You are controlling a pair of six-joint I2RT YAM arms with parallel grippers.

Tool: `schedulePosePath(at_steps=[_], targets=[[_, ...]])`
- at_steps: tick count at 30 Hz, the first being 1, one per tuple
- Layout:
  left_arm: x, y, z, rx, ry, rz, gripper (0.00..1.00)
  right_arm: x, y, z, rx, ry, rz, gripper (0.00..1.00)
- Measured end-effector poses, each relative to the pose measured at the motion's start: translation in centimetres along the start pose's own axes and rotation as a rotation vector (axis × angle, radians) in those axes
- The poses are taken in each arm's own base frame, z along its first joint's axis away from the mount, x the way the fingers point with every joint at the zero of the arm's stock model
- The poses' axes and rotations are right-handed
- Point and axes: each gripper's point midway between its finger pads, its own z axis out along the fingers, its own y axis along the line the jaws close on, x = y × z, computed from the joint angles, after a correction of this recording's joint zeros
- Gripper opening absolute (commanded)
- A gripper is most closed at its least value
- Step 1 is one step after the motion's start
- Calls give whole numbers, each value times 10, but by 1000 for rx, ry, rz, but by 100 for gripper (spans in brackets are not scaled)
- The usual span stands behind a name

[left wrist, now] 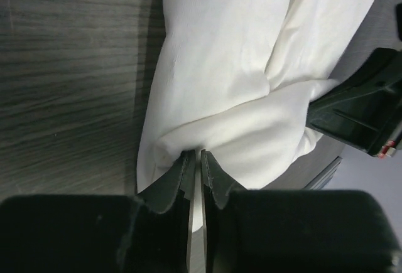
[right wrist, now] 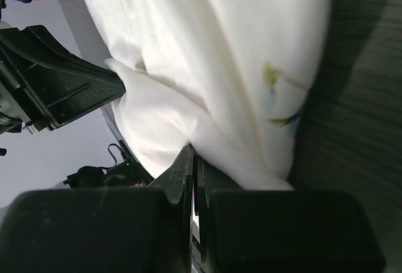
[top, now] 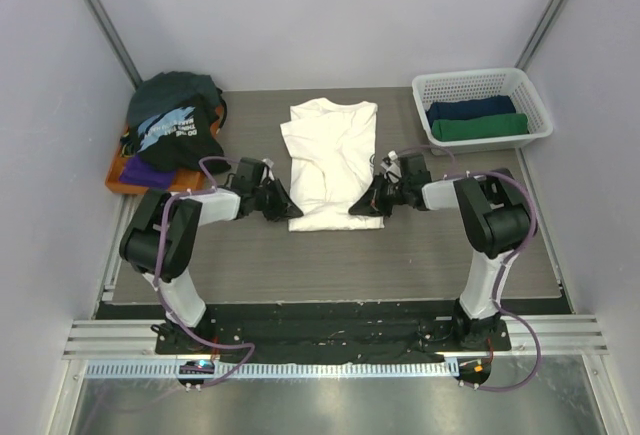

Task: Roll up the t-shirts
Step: Roll the T-shirt to the center of the board.

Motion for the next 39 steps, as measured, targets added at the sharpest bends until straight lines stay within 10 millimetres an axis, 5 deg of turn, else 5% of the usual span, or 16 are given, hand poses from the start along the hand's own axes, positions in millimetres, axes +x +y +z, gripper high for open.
schedulePosePath(at_steps=[6,11,16,23,32,39], targets=[[-6,1,9,19,-21,9,13,-2,-15,7,-40,26,41,7],[-9,0,6,14,-42,28,23,-4,-13,1,-18,2,13,35],[-19,-10,-24,-8,-129,92,37,-12,0,-28,81,-80,-79,48],[-15,-27,-68,47,-228,176,46,-13,13,-78,202,-231,-226,49],[33,22,-54,-5,-151,165,47,24,-50,-89,397,-192,-206,50],[37,23,-43,25,-155,183,47,23,-56,-89,421,-195,-224,50]])
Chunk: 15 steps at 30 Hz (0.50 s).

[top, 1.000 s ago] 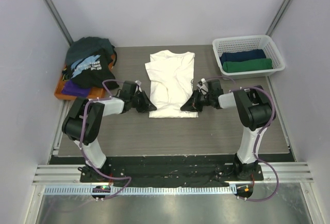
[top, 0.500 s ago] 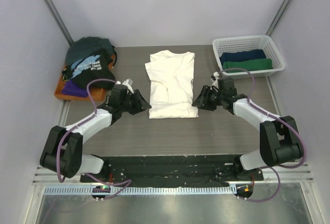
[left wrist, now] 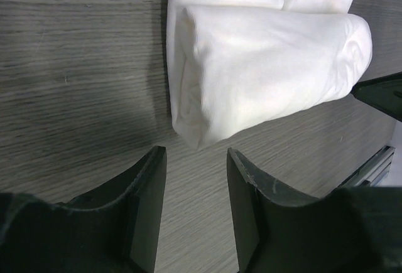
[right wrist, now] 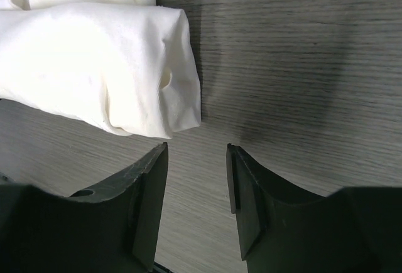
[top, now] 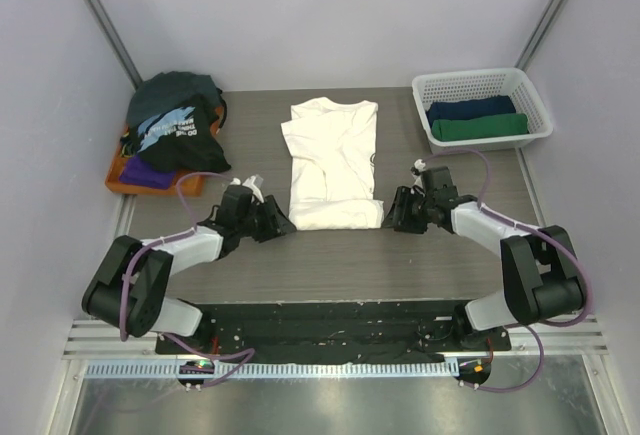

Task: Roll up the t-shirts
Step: Roll the T-shirt to the center of the board.

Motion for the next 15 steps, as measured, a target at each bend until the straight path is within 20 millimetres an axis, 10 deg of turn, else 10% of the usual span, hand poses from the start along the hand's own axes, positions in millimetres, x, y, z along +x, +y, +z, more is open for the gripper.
schedulePosePath(at_steps=[8,15], targets=[[0,1,11,13,5,2,42,1,7,16,-17,27,-22,50],[-5,-1,16,14,4,5,30,-2,13,26,-30,29,-38,29]])
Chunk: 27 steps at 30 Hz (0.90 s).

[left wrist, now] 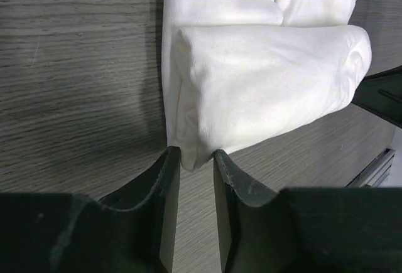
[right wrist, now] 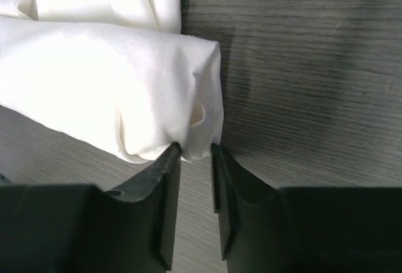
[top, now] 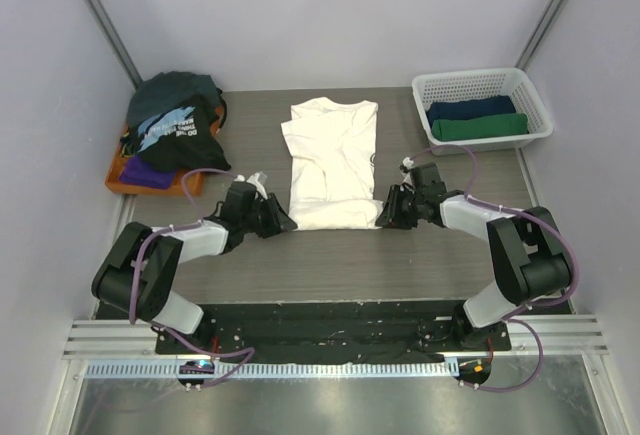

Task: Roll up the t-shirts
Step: Roll the T-shirt to the center of the board.

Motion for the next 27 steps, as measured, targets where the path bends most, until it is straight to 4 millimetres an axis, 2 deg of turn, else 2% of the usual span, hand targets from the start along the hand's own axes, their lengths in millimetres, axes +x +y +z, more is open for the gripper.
schedulePosePath(at_steps=[3,4,5,8,12,18,21,27], targets=[[-1,0,1,-2,-1,2,29,1,-1,0,7,2,1,28],[-2,0,1,-2,-3,2,26,1,-1,0,7,2,1,26],[-2,0,1,-2,-3,3,15,1,-1,0,9,3,1,19],[-2,-1,1,0,-3,6,0,2,-1,0,9,7,0,3],[0,-2,1,0,1,6,0,5,2,-1,3,13,0,1],[2,-10,-13,18,-8,12,0,18,13,-19,-25,-1,-27,1],[14,-15,-22,30,6,17,0,34,22,-29,-46,3,-45,1],[44,-11,-40,12,66,-14,0,64,24,-47,-57,32,-36,1]])
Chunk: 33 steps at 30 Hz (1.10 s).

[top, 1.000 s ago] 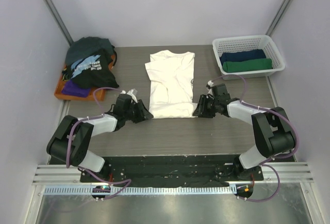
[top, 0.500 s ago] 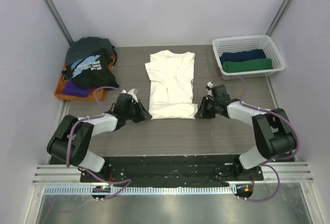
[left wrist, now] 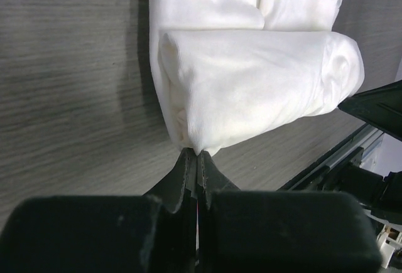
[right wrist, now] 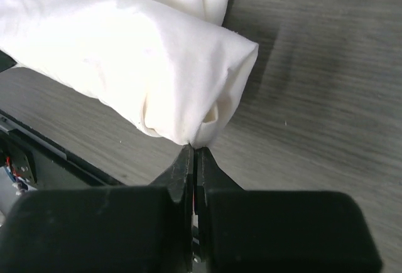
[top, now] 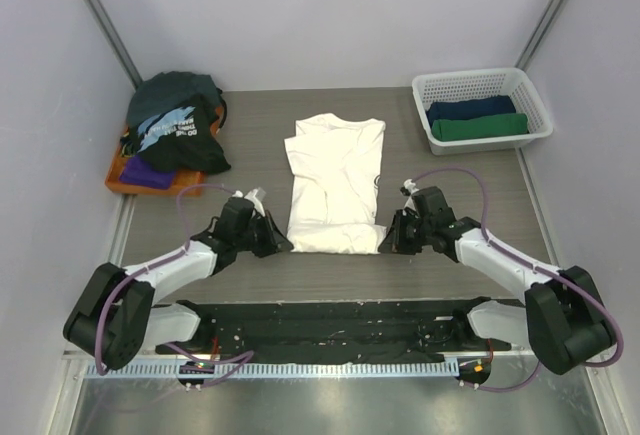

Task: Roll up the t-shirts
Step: Roll the T-shirt to the center of the board.

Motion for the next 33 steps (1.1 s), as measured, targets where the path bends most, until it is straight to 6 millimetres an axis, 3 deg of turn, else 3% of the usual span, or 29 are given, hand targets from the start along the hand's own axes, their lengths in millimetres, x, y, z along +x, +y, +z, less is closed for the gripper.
schedulePosePath(at_steps=[6,12,15,25,33], targets=[[1,-4,-9,-44,46,-28,0,2,4,-9,-1,2,16,1],[-26,-29,-13,-37,43,-51,1,-13,7,-9,-8,15,45,1],[-36,-30,-11,-37,56,-86,1,-24,6,-7,-13,23,74,1],[-67,-24,17,-48,129,-191,0,-69,-1,5,-33,30,150,1],[-89,0,47,-59,156,-299,1,-98,-18,29,-21,40,207,1]])
